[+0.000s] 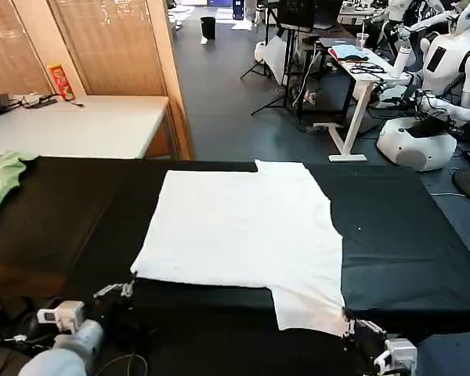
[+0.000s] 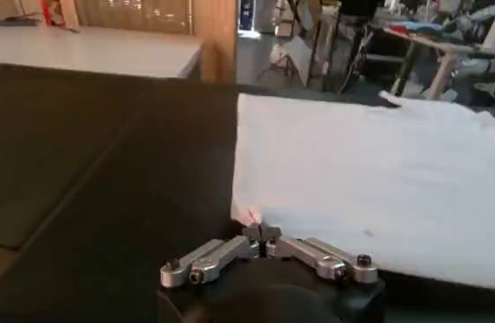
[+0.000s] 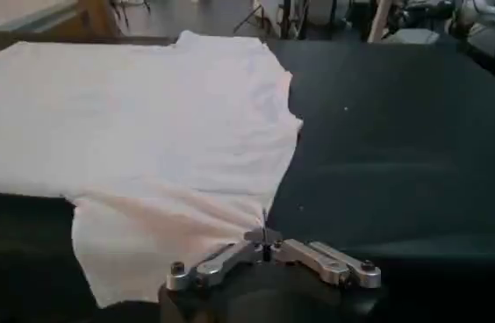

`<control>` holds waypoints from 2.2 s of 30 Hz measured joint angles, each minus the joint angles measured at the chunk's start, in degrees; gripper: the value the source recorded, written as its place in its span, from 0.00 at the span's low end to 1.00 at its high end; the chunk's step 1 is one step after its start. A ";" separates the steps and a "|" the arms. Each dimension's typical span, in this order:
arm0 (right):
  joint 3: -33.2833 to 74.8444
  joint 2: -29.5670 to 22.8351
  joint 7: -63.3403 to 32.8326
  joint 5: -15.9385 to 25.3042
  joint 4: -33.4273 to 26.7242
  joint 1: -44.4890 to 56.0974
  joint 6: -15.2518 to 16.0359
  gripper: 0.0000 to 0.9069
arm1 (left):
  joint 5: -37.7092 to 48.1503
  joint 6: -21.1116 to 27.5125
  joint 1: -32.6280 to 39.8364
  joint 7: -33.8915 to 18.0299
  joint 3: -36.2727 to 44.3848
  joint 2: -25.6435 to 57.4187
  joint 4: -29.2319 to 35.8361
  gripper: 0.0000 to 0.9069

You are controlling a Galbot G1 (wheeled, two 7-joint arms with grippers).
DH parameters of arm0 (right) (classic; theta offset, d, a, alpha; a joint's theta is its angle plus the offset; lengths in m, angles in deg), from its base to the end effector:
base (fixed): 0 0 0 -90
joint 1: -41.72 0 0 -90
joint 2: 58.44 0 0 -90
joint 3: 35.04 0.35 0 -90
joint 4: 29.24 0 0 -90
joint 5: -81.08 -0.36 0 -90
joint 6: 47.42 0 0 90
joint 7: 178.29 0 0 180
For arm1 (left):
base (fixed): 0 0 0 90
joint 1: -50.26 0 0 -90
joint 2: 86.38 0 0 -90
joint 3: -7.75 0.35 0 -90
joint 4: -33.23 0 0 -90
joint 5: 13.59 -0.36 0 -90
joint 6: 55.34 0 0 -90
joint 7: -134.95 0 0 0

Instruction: Fold and organize the clothes.

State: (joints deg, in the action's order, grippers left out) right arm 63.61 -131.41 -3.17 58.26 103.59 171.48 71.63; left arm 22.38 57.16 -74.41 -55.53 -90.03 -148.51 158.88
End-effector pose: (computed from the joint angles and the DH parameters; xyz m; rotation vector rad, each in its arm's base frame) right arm 0.1437 -0.0688 -0.2354 0.0401 -2.6905 -0.0420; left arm 0.1784 0.1005 -0.2516 -0.0330 -2.7348 0.1096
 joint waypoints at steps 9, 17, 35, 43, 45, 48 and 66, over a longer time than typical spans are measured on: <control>-3.73 4.16 0.63 -0.38 -12.03 -15.06 -3.27 0.05 | -5.89 -2.49 10.81 -0.23 5.25 -3.06 -5.78 0.00; -7.72 6.71 1.29 -0.14 -20.57 -25.53 -3.78 0.05 | -9.78 -4.63 17.22 -0.50 8.81 -4.28 -12.74 0.00; -14.74 6.67 2.76 0.54 -34.24 -38.00 -5.96 0.05 | -10.86 -4.58 26.74 -0.20 11.73 -1.96 -22.32 0.00; -13.28 8.06 3.22 -3.00 -30.76 -36.10 -0.04 0.97 | -12.20 -3.59 27.95 -0.07 12.46 -2.13 -23.65 0.97; -12.51 8.73 3.32 -3.84 -28.08 -34.26 0.79 0.97 | -12.19 -3.47 27.68 -0.01 12.33 -2.08 -23.60 0.97; -11.22 9.71 3.75 -3.75 -24.16 -31.31 0.89 0.97 | -12.20 -3.43 26.92 0.32 11.93 -1.77 -23.22 0.97; -8.98 9.32 4.40 -0.40 -20.10 -21.43 -0.30 0.26 | -8.02 -0.57 22.71 5.19 9.60 -0.70 -22.77 0.17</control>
State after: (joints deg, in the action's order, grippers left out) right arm 54.63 -122.09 1.23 57.86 83.49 150.06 71.33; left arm 14.36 56.59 -51.70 -50.34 -80.43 -149.21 136.11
